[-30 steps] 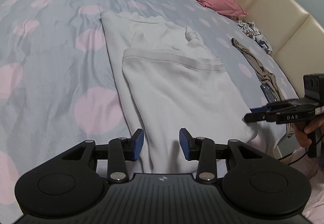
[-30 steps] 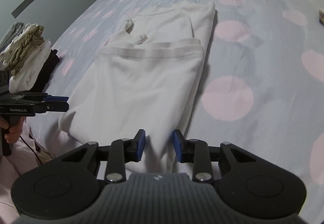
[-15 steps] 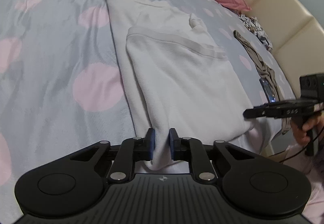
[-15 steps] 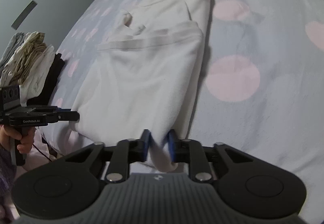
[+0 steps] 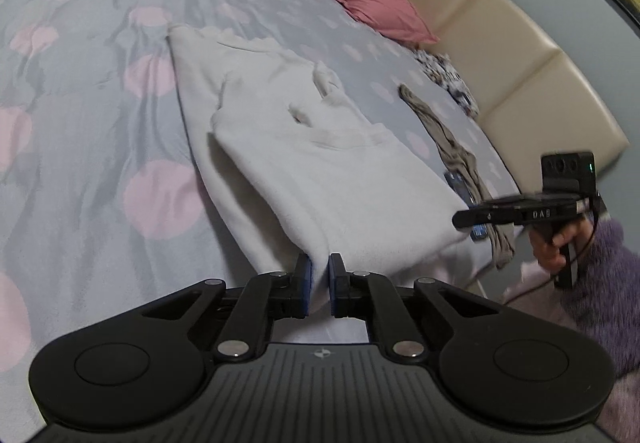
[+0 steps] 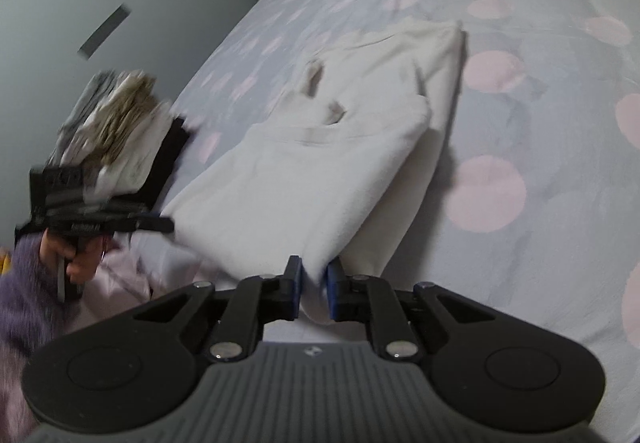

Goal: Fold clothes

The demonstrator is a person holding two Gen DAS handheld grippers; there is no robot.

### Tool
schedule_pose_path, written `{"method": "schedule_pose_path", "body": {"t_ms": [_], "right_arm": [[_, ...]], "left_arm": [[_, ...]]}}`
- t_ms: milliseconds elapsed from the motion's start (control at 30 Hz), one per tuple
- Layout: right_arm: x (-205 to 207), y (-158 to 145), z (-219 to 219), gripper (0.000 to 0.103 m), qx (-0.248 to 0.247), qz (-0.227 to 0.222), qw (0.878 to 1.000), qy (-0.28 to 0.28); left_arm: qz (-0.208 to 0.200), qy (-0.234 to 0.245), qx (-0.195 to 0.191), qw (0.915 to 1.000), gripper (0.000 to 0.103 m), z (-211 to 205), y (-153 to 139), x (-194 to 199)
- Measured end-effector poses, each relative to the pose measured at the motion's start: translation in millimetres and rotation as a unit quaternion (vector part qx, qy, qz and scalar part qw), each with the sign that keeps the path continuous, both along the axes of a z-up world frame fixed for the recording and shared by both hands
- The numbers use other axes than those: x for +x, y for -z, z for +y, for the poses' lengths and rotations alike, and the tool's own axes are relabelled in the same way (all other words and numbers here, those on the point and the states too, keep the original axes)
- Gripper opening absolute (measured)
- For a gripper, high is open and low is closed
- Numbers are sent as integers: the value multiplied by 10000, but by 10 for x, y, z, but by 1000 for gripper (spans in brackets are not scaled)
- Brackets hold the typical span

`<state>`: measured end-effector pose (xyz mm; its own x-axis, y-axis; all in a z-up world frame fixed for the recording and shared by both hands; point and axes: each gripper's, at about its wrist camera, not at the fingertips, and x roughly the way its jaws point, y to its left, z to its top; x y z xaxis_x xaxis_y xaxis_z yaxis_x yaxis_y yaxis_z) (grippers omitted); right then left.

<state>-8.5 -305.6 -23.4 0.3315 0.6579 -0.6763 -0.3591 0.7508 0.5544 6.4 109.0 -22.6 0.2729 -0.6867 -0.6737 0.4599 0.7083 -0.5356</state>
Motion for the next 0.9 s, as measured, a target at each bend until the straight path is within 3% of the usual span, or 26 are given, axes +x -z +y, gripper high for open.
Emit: {"method": "schedule_pose_path", "body": {"t_ms": [200, 400, 567, 667, 733, 767, 800, 900], "right_arm": [[-47, 188, 83, 15, -237, 312, 9976, -570], [-45, 405, 165, 15, -553, 537, 9949, -658], [-23, 516, 227, 16, -702, 614, 9935, -656], [-27, 467, 184, 21, -756, 609, 9933, -619], [-30, 366, 157, 36, -824, 462, 9940, -551], [-18, 309, 127, 36, -837, 380, 9946, -481], [7, 273, 94, 36, -825, 332, 9952, -404], [170, 198, 23, 37, -814, 204, 9964, -72]], "left_arm": [[331, 401, 322, 9981, 6, 10, 168, -108], [535, 592, 816, 9935, 6, -84, 396, -116], [594, 600, 900, 9924, 7, -116, 440, -77], [591, 592, 961, 9918, 17, -113, 401, -76], [503, 521, 1000, 9924, 29, -65, 325, -42], [439, 457, 999, 9930, 39, -37, 287, -12], [367, 373, 974, 9939, 43, -12, 254, 31], [258, 30, 862, 9959, 47, 9, 185, 220]]}}
